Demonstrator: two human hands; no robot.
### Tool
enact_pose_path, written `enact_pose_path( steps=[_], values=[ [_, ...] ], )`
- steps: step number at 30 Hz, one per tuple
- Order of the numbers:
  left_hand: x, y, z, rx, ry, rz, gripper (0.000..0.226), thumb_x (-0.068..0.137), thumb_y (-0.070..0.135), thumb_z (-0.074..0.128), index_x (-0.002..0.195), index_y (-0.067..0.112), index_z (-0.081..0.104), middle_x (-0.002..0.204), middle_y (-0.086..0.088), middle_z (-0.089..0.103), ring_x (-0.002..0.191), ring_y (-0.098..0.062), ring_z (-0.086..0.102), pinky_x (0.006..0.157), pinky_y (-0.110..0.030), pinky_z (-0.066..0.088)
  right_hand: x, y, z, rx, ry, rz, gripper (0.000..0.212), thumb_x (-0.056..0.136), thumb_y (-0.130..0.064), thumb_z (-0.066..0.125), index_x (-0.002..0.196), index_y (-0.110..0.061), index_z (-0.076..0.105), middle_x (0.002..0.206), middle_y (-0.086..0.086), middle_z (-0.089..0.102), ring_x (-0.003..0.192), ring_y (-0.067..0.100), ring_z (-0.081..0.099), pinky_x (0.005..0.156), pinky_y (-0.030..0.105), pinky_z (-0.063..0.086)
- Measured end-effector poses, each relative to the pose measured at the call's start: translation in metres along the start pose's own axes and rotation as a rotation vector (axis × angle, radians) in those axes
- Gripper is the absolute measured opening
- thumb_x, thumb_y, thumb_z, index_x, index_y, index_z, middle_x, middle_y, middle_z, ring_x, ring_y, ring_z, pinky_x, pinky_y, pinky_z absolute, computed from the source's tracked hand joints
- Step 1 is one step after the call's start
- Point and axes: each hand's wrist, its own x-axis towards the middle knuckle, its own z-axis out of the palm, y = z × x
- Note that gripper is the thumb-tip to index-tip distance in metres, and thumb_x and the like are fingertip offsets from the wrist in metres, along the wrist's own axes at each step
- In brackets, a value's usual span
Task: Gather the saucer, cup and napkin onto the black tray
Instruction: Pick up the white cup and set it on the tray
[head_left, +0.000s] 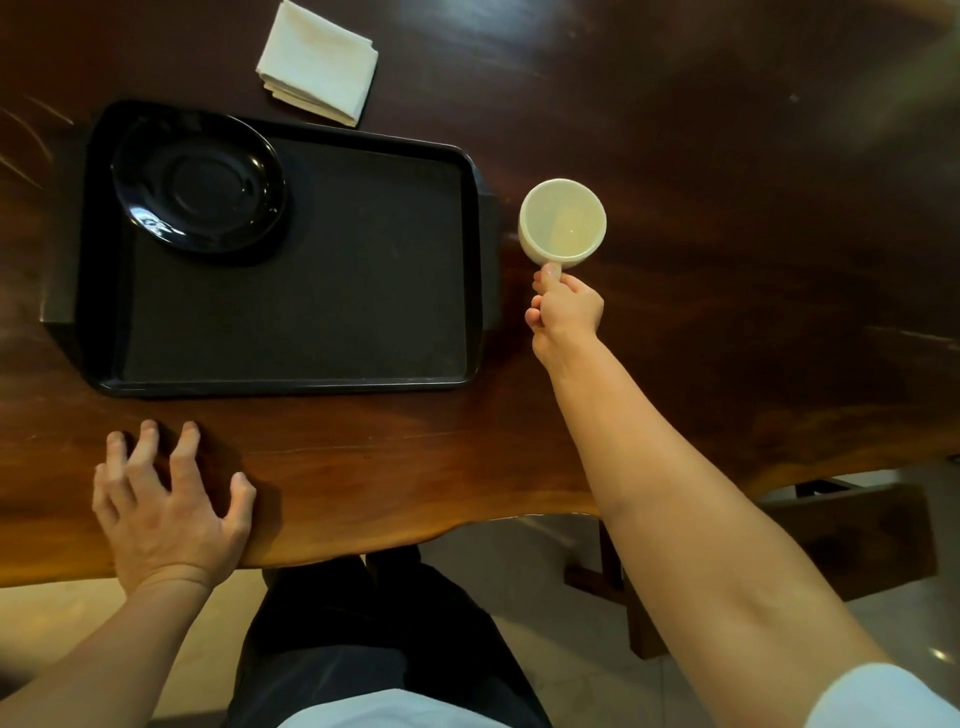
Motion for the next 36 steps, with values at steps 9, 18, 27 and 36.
enact_pose_path(
  steps=[9, 18, 27, 36],
  values=[
    [0.001, -0.001, -0.002, 0.022, -0.017, 0.004, 0.076, 0.085, 0.056, 0.044, 0.147, 0.012, 0.042, 0.157, -0.021, 0.028, 0.151, -0.044, 0.018, 0.122, -0.057, 0.011, -0.044, -0.003, 0.046, -0.006, -0.167, 0.011, 0.018, 0.101, -0.022, 0.061, 0.109, -0.006, 0.066, 0.095, 0.005, 0.068, 0.052, 0.007, 0.047, 0.041, 0.015, 0.042],
    [0.003, -0.002, -0.003, 0.037, -0.057, -0.011, 0.075, 0.083, 0.055, 0.05, 0.146, 0.014, 0.046, 0.158, -0.02, 0.031, 0.152, -0.042, 0.018, 0.122, -0.057, 0.013, -0.072, 0.018, 0.103, -0.075, -0.287, 0.077, 0.025, 0.101, -0.022, 0.06, 0.115, -0.003, 0.067, 0.1, 0.008, 0.068, 0.053, 0.007, 0.049, 0.044, 0.016, 0.041],
    [0.004, -0.005, 0.0, 0.05, -0.038, 0.01, 0.075, 0.083, 0.057, 0.042, 0.143, 0.013, 0.049, 0.155, -0.022, 0.035, 0.15, -0.044, 0.023, 0.121, -0.057, 0.014, -0.072, 0.027, 0.121, -0.107, -0.295, 0.093, 0.027, 0.101, -0.02, 0.06, 0.12, -0.001, 0.066, 0.101, 0.007, 0.068, 0.053, 0.006, 0.048, 0.041, 0.015, 0.04],
    [0.004, -0.003, 0.0, 0.06, -0.015, 0.032, 0.076, 0.085, 0.055, 0.039, 0.146, 0.01, 0.044, 0.157, -0.024, 0.032, 0.15, -0.047, 0.021, 0.121, -0.058, 0.014, -0.063, 0.03, 0.12, -0.259, -0.332, 0.061, 0.026, 0.101, -0.026, 0.061, 0.117, -0.007, 0.068, 0.1, 0.002, 0.069, 0.048, 0.005, 0.048, 0.045, 0.02, 0.05]
  ],
)
